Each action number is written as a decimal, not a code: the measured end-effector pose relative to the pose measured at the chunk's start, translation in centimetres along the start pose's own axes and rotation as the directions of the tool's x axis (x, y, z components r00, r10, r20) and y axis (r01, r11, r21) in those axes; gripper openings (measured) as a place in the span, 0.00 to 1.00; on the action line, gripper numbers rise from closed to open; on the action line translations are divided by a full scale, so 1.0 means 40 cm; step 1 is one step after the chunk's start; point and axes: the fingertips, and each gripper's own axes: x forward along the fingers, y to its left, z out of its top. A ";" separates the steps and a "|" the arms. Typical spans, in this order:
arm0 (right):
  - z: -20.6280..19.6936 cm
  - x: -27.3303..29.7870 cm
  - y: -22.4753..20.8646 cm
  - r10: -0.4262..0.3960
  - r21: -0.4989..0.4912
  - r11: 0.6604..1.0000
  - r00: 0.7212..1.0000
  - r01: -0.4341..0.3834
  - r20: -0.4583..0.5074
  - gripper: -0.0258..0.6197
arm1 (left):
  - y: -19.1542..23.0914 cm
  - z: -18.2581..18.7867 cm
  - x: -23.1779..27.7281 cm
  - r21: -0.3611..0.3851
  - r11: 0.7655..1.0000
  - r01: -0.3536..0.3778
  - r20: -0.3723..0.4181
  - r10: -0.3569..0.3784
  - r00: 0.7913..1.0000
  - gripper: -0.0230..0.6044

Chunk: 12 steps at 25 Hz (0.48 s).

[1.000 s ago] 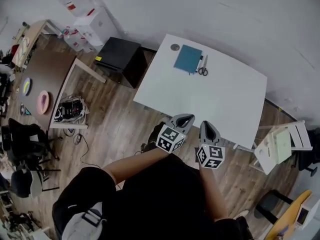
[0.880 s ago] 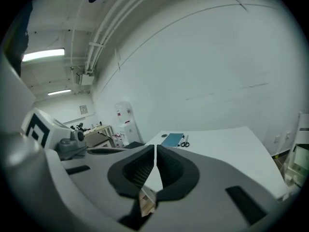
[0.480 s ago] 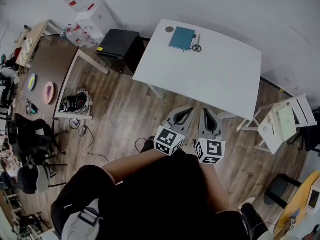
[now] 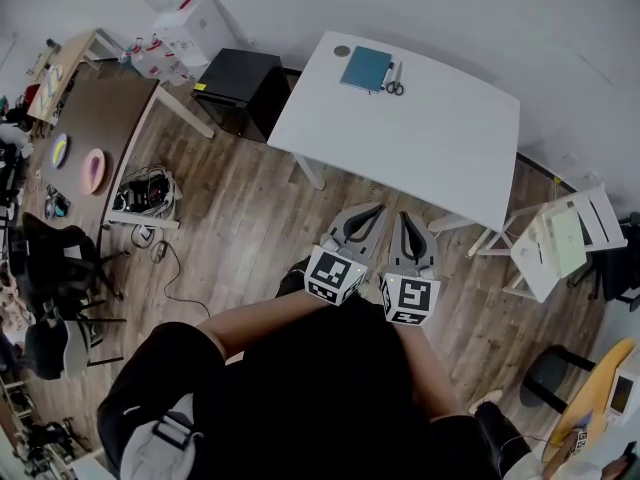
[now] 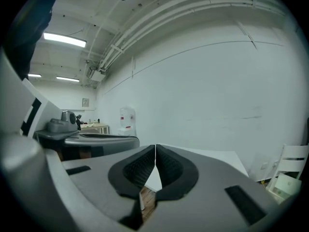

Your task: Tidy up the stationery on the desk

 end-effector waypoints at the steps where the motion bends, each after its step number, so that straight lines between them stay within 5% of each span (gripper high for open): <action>1: -0.004 -0.005 0.005 0.002 -0.003 1.000 1.000 -0.002 -0.001 0.09 | -0.005 -0.002 -0.008 0.001 1.000 -0.002 0.004 0.002 1.000 0.06; 12: -0.034 -0.054 0.048 0.025 0.007 1.000 1.000 -0.025 -0.002 0.09 | -0.050 -0.019 -0.067 0.033 0.999 -0.002 0.016 0.001 1.000 0.06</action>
